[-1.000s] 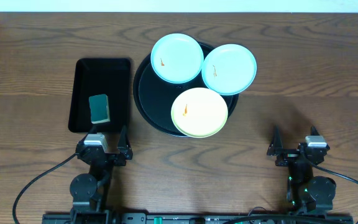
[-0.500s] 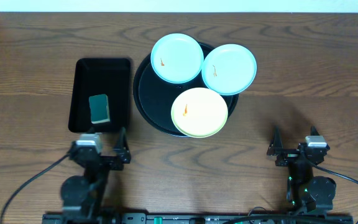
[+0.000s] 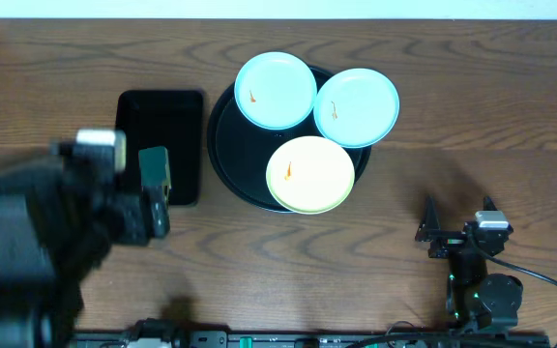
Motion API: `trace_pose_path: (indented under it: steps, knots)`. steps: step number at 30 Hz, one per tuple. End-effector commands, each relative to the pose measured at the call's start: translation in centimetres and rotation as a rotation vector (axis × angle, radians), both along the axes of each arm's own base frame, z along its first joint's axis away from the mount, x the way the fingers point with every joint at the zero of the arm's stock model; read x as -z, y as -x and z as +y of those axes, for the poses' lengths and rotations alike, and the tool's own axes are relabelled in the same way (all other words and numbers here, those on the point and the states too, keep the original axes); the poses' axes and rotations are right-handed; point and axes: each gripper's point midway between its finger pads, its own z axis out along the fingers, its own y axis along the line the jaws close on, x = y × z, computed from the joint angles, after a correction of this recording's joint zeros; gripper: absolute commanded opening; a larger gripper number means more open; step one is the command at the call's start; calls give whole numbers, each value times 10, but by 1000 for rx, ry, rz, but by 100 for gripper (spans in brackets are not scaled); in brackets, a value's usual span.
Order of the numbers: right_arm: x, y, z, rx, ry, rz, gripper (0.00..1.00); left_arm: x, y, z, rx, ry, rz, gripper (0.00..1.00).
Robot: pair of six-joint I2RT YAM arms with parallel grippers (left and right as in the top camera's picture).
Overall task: Clean dirty plates on tray and stack at the side
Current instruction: 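Move the left gripper over the sponge on the black rectangular tray, then lower the left gripper and grasp the green-and-yellow sponge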
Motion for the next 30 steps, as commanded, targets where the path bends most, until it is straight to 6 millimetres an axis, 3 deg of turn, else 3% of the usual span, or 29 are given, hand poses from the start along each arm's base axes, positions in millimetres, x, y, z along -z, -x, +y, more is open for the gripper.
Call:
trace_pose_path:
  steps: [1, 5, 8, 10, 13, 17, 22, 25, 30]
  knots:
    - [0, 0, -3, 11, -10, 0, 99, -6, -35, -1, 31, -30, 86, 86]
    - [0, 0, -3, 11, -10, 0, 99, 12, -80, -6, 42, -9, 158, 86]
    - [0, 0, -3, 11, -10, 0, 99, 40, -99, -14, 69, 23, 261, 86]
    - [0, 0, -3, 11, -10, 0, 99, 61, -105, -12, 69, 15, 347, 80]
    - [0, 0, -3, 11, -10, 0, 99, 81, -106, 6, -38, -45, 438, 78]
    - [0, 0, -3, 11, -10, 0, 99, 82, -97, 45, -355, -103, 446, 78]
    - [0, 0, -3, 11, -10, 0, 99, 86, -85, 53, -438, -73, 411, 79]
    - [0, 0, -3, 11, -10, 0, 99, 106, -82, 53, -438, -76, 424, 79]
    - [0, 0, -3, 11, -10, 0, 99, 167, -79, 52, -432, -86, 512, 80]
